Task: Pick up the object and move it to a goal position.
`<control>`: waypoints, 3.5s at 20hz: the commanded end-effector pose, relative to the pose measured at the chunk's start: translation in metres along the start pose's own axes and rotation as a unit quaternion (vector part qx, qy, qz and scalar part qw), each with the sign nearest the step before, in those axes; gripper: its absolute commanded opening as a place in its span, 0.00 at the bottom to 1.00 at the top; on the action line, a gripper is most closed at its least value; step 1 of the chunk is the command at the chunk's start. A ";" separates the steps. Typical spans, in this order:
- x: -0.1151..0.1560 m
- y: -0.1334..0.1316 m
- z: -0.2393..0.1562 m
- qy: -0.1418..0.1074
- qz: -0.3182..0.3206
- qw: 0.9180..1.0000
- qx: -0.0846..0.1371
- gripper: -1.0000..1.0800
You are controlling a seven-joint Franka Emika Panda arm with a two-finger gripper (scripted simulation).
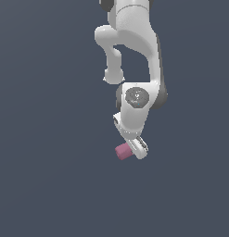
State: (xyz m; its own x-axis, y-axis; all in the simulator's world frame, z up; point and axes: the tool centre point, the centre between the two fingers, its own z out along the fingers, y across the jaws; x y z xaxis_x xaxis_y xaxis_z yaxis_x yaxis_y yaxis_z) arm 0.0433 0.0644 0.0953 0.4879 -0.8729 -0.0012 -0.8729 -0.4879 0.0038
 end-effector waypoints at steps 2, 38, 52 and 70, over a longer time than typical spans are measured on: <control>-0.002 -0.003 0.002 0.000 0.019 1.000 0.001 0.96; -0.003 -0.005 0.054 0.000 0.030 1.000 0.002 0.00; 0.008 0.012 -0.007 0.000 0.031 1.000 0.002 0.00; 0.047 0.066 -0.209 0.000 0.032 1.000 0.002 0.00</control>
State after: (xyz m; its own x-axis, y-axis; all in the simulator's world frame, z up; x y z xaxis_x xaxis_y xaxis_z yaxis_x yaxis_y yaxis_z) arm 0.0124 -0.0037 0.2865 0.4320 -0.9019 -0.0016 -0.9019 -0.4320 -0.0007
